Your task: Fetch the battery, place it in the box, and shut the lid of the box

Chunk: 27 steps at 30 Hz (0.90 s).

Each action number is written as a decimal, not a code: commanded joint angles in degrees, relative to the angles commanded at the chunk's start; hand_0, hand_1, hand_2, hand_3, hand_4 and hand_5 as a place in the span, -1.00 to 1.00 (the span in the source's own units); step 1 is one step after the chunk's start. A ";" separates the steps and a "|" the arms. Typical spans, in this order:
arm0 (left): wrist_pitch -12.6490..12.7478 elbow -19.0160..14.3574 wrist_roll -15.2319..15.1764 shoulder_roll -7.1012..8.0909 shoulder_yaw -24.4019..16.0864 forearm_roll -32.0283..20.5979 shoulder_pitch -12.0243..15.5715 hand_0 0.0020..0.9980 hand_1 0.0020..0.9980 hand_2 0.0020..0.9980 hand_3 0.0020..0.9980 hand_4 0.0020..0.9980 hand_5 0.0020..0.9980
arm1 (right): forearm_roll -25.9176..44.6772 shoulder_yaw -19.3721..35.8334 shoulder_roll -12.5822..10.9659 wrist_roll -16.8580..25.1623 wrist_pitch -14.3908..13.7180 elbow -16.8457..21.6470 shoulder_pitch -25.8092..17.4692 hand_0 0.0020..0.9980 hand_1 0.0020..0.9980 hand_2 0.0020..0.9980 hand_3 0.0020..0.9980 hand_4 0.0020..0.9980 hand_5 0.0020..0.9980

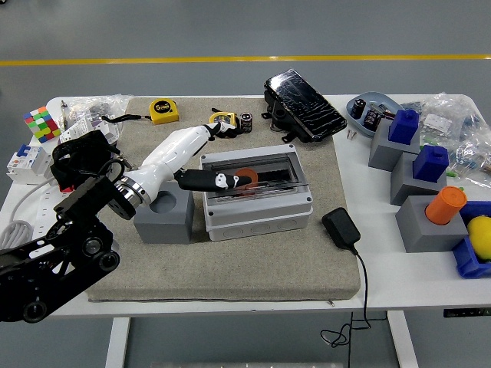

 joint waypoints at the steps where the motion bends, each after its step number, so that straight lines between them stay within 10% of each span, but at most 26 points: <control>1: 0.64 0.00 -0.81 -0.10 -1.67 -0.53 0.65 0.31 0.57 0.51 0.56 1.00 0.21 | 0.01 -0.02 0.01 0.00 0.00 0.00 -0.02 0.29 0.35 0.38 0.27 0.99 0.11; 13: 6.48 5.11 -8.89 -1.12 -17.72 -15.24 7.04 0.32 0.57 0.51 0.56 1.00 0.20 | -0.05 0.45 0.03 -0.04 -0.03 0.07 0.20 0.29 0.35 0.38 0.27 0.99 0.11; 27: 9.99 6.58 -19.26 -3.64 -26.66 -35.89 13.84 0.09 0.42 0.40 0.48 1.00 0.14 | -0.49 1.30 0.35 0.03 -0.11 0.03 0.75 0.29 0.35 0.38 0.27 0.99 0.11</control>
